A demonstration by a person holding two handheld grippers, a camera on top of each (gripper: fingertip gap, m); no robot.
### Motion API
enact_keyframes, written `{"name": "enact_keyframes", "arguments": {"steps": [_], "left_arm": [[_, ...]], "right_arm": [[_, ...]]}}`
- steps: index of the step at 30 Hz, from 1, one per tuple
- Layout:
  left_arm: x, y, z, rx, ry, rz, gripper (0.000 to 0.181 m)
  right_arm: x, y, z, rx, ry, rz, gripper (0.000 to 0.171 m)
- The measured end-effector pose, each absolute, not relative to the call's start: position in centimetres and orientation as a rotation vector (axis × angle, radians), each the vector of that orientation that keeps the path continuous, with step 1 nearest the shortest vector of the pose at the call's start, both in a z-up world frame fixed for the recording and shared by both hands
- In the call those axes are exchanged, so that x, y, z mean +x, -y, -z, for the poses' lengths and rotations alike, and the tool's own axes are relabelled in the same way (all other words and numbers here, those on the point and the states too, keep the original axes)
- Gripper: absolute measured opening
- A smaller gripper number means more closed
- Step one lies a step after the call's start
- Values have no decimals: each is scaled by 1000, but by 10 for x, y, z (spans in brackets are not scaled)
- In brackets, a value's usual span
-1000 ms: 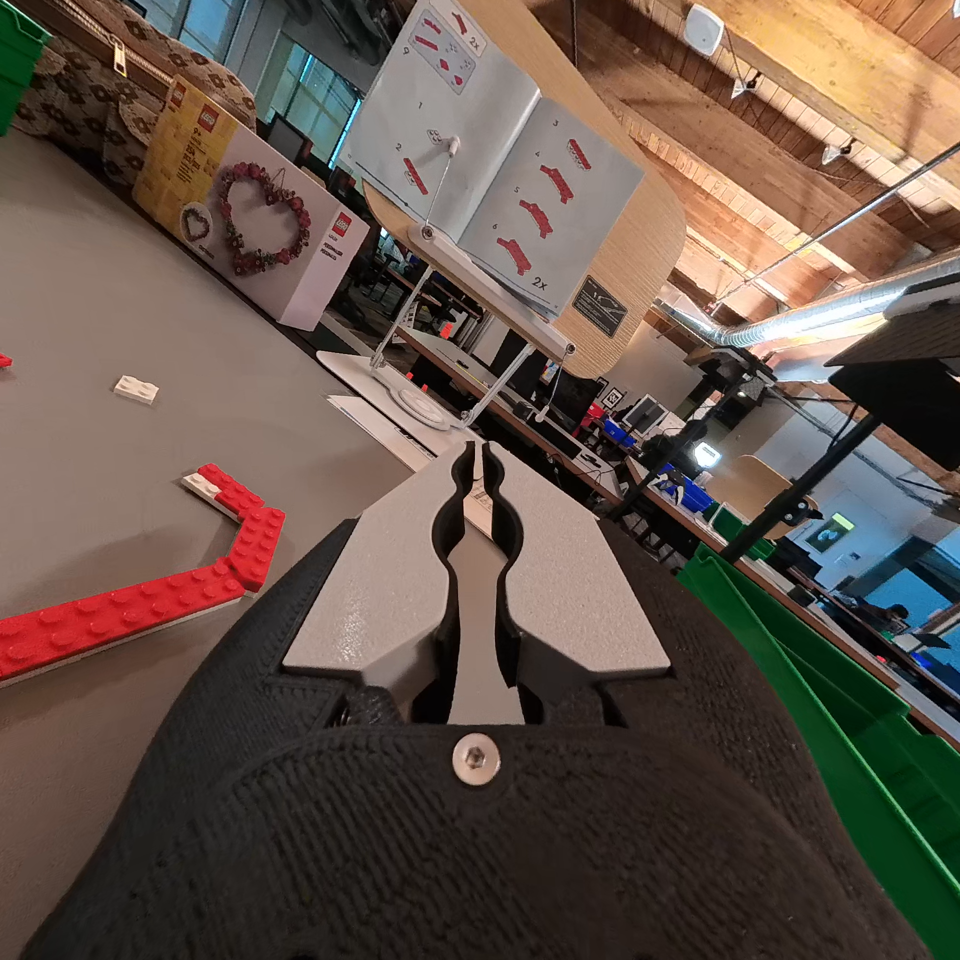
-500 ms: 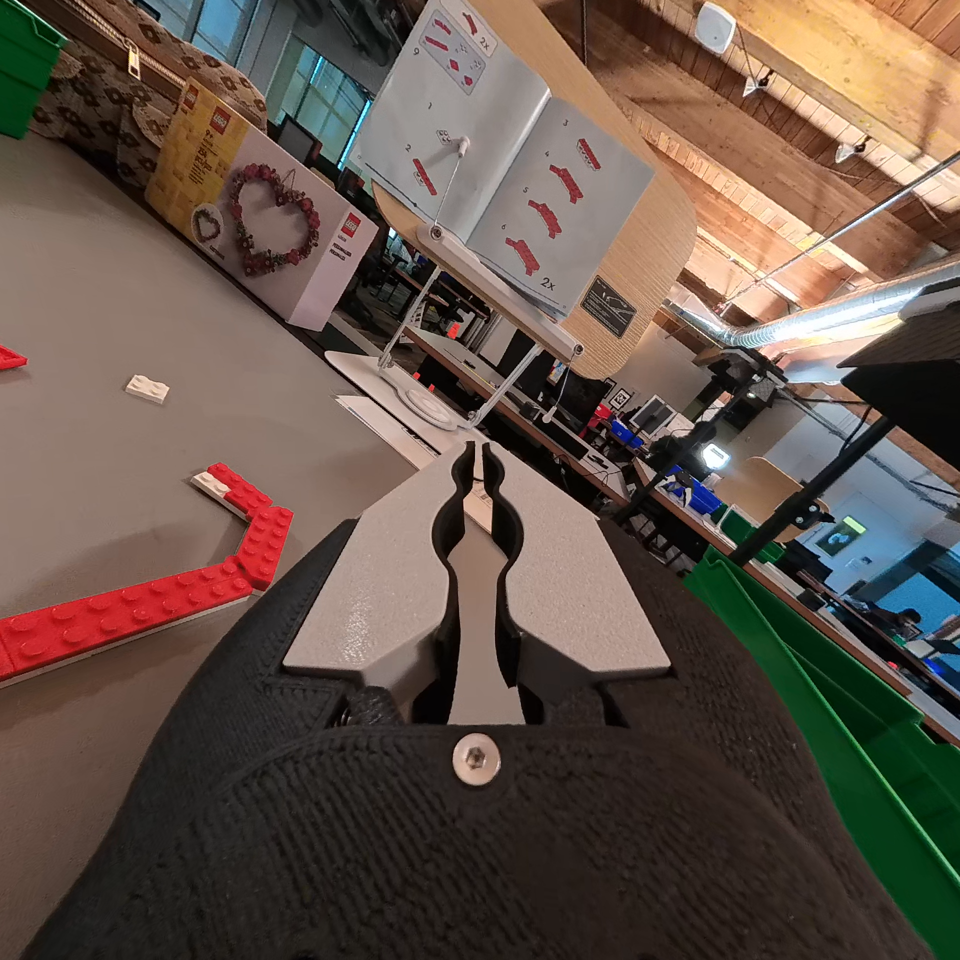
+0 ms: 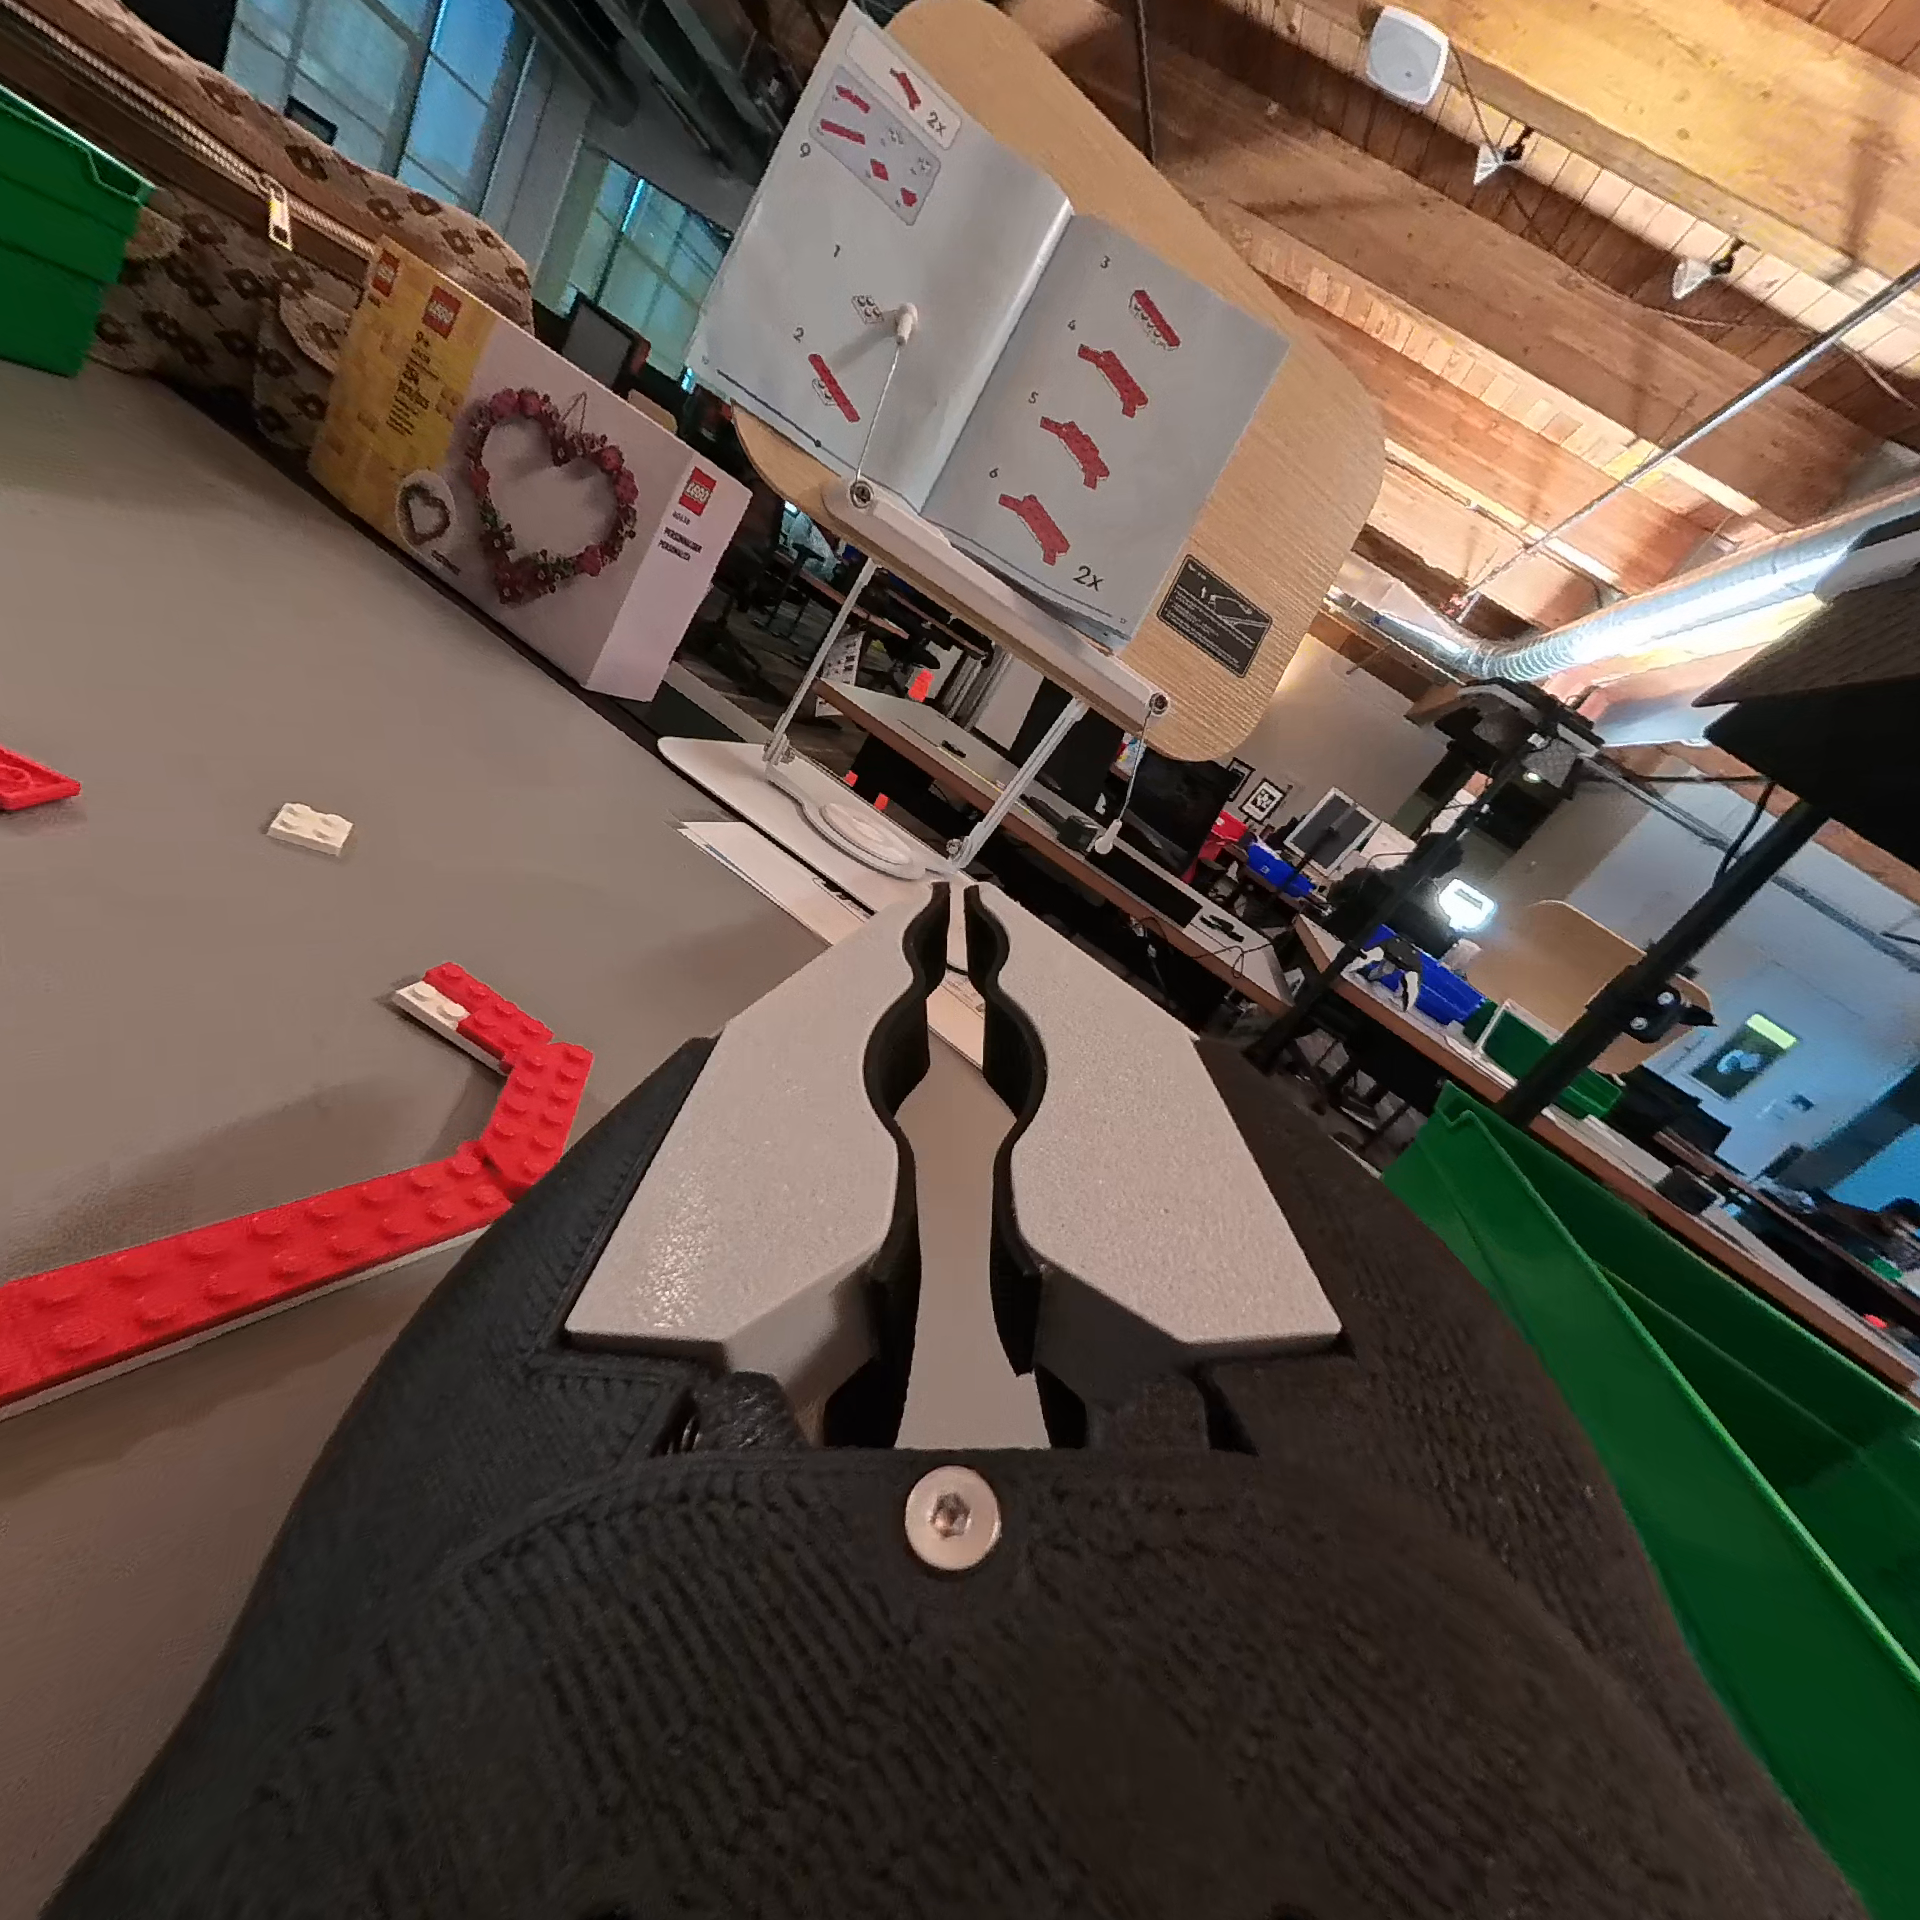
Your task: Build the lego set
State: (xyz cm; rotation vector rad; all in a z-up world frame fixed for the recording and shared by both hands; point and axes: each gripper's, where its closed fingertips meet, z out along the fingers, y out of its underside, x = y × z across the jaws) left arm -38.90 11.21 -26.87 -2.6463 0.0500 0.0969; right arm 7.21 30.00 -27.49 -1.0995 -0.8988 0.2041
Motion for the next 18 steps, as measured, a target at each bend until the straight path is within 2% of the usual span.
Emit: {"name": "enact_keyframes", "arguments": {"steps": [1, 5, 11, 18], "left_arm": [[-365, -109, 259, -2623, -115, -91, 9], [-275, -89, 244, -2580, -326, -2, 9], [-164, -61, 282, -2606, -550, 176, 9], [-123, -68, 333, -2582, -488, 214, 9]], "right_arm": [[72, -300, 274, -1100, 896, -209, 1], [75, -300, 273, -1101, 877, -224, 1], [76, -298, 271, -1095, 872, -235, 1], [73, -294, 271, -1080, 887, -252, 1]]}}
